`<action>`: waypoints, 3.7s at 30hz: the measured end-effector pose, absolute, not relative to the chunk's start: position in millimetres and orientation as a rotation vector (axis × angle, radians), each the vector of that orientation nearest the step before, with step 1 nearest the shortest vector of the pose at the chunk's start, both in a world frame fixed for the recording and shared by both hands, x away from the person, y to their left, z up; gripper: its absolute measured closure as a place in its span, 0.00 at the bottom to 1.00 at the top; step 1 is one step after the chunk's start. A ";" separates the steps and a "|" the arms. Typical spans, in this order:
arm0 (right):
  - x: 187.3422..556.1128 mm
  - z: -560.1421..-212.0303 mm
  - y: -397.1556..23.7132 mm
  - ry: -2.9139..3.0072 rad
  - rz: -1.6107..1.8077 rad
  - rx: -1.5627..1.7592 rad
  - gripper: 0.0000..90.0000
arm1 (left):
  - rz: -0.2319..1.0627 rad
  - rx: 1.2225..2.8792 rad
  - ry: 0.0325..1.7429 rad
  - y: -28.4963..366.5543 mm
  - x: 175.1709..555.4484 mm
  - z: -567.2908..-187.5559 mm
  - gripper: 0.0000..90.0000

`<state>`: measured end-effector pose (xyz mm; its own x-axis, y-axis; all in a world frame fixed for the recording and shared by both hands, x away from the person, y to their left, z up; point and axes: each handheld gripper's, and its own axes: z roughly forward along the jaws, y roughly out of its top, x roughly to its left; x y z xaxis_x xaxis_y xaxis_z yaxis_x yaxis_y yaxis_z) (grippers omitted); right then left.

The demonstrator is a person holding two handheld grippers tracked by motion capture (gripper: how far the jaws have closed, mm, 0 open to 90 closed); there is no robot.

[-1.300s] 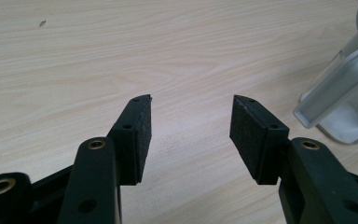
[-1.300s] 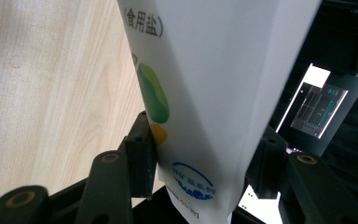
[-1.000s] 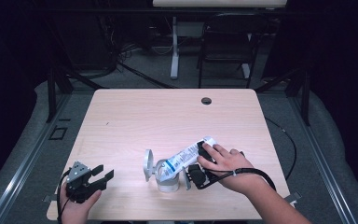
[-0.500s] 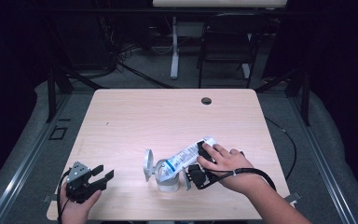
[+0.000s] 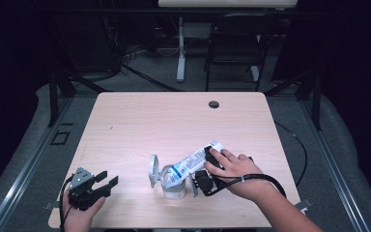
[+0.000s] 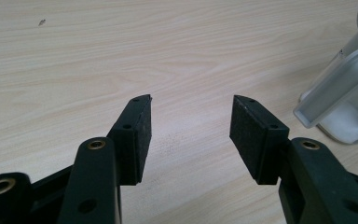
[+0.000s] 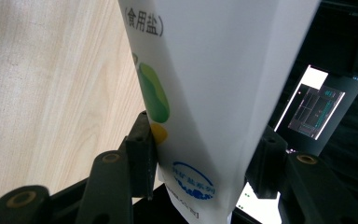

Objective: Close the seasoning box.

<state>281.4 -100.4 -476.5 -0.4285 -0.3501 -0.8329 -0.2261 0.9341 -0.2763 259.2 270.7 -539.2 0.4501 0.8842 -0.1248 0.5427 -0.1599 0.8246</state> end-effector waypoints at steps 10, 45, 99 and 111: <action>280.8 -476.3 -100.0 2.027 -0.156 -0.418 0.58 | 0.496 1.836 1.210 270.5 258.7 -539.5 0.54; 280.2 -475.7 -99.9 2.019 -0.164 -0.437 0.58 | 0.499 1.839 1.217 272.1 259.1 -538.9 0.54; 278.5 -475.2 -98.9 1.989 -0.186 -0.484 0.60 | 0.501 1.834 1.222 272.3 258.5 -538.3 0.54; 278.2 -474.8 -98.5 1.993 -0.195 -0.482 0.61 | 0.496 1.831 1.222 272.6 258.6 -539.5 0.54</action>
<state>278.2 -98.5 -474.8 -0.3892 -0.4163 -0.8217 -0.2496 0.9063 -0.3410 258.6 272.6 -539.5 0.4421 0.8877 -0.1282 0.5476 -0.1540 0.8224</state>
